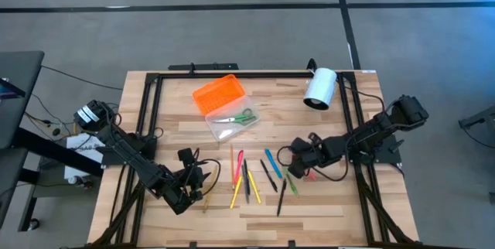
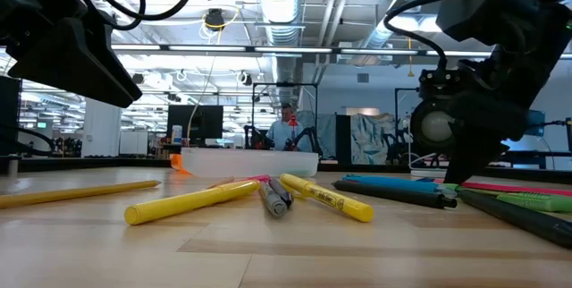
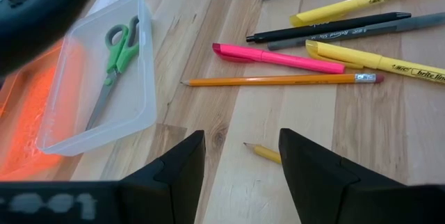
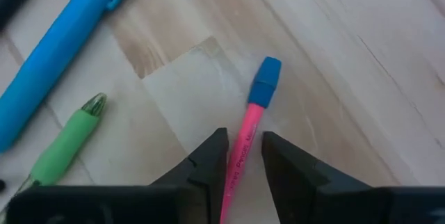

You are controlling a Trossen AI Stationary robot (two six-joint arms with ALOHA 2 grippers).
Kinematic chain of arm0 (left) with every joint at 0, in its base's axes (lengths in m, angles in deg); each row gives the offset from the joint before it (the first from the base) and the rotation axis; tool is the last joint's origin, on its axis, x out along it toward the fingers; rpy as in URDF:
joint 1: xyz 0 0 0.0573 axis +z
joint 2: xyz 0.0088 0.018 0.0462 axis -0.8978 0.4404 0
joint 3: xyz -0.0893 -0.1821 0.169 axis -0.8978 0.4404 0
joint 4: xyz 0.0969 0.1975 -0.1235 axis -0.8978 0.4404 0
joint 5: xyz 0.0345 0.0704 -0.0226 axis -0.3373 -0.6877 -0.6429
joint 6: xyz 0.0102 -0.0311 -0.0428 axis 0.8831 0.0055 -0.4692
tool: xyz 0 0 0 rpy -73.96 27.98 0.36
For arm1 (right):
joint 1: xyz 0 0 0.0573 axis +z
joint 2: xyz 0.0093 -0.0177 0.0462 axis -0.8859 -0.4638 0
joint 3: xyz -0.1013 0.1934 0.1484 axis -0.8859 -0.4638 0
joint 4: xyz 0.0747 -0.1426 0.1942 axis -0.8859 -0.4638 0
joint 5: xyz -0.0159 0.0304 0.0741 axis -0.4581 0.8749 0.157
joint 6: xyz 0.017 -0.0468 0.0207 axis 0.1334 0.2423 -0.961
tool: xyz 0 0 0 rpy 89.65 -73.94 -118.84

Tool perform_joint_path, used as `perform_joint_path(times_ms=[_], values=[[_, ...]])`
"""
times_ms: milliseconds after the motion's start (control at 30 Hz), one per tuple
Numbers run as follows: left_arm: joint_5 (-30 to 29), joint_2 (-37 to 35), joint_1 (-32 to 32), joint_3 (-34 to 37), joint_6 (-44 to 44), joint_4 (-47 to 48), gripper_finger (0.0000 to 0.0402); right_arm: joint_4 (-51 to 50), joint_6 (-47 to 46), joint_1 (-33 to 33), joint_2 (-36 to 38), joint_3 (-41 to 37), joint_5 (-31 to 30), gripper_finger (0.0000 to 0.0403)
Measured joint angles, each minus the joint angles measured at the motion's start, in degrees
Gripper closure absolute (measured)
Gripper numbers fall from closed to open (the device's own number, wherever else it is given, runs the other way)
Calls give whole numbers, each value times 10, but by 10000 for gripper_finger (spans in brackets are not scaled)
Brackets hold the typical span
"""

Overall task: Pick & place school supplies into a supply box
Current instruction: Put the pink pencil into the supply box

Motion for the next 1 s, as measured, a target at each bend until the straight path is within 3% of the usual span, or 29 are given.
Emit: perform_joint_path(times_ms=[433, 733, 1000], values=[[-1, 0, 0, 0, 0, 0, 225, 0, 49, -35, 2, 2, 34, 312], [-1, 0, 0, 0, 0, 1, 225, 9, 101, -32, 3, 2, 39, 393], [-1, 0, 0, 0, 0, 2, 225, 23, 171, -11, 0, 2, 16, 392]])
